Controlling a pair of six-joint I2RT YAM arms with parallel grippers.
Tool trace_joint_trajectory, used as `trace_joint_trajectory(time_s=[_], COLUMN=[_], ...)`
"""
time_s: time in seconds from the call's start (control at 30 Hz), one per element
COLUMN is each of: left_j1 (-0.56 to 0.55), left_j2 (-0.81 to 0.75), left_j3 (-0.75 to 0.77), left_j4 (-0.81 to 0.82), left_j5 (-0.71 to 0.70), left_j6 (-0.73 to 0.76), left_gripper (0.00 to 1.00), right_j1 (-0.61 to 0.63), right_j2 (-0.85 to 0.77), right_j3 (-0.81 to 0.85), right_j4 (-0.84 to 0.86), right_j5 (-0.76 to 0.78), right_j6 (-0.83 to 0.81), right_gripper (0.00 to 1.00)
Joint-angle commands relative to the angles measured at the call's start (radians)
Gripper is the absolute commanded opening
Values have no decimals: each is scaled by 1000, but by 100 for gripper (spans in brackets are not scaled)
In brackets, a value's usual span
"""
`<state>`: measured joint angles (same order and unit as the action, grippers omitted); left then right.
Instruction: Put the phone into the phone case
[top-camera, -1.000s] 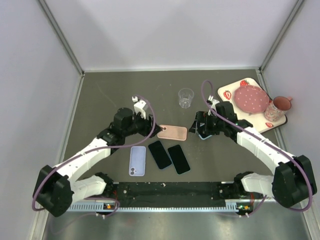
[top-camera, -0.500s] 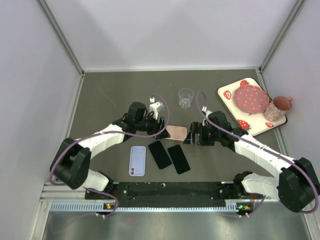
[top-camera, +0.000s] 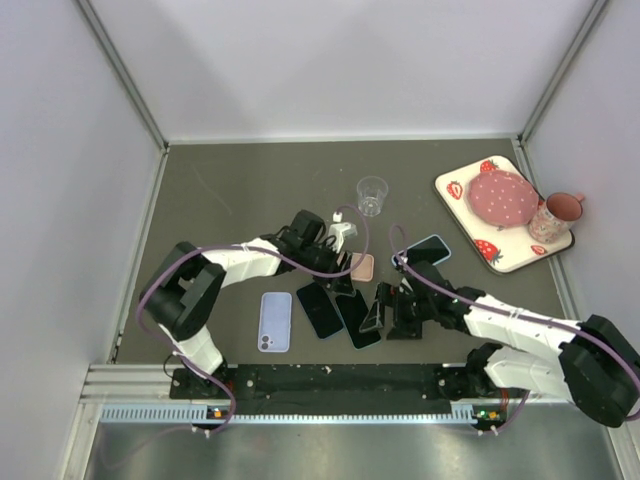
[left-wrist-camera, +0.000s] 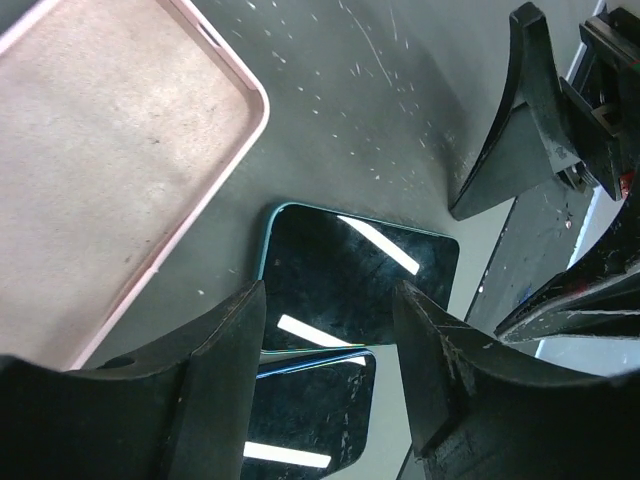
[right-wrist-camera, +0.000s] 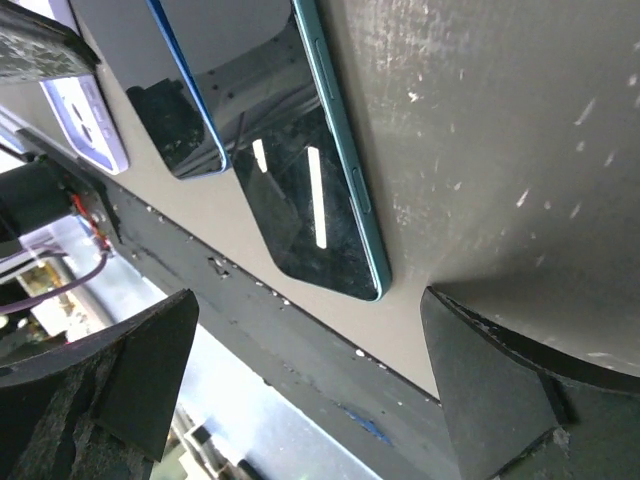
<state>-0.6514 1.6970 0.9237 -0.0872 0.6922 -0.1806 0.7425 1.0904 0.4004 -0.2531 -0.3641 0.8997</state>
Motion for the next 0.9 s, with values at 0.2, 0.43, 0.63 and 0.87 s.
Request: trace_joint_trajectory(time_s=[0.2,0.43,0.63,0.87], left_j1=[-30,-30,-31,-33], left_j2=[27,44,62,52], left_j3=[-3,-40,-65,-89], left_j4=[58,55,60,50], left_j5=[-9,-26,-26,-123], left_j6=[-25,-16,-19,-39], left_gripper=[56,53,52,50], right_j1=[20,21,29,63], right_j2=[40,31,8,-7], right_j3=[-83,-95,-107,-132], right_j4=[181,141,117,132], right_j5=[-65,-65,-65,-68], right_j6=[163,182,200,232], right_gripper=[94,94,94,94])
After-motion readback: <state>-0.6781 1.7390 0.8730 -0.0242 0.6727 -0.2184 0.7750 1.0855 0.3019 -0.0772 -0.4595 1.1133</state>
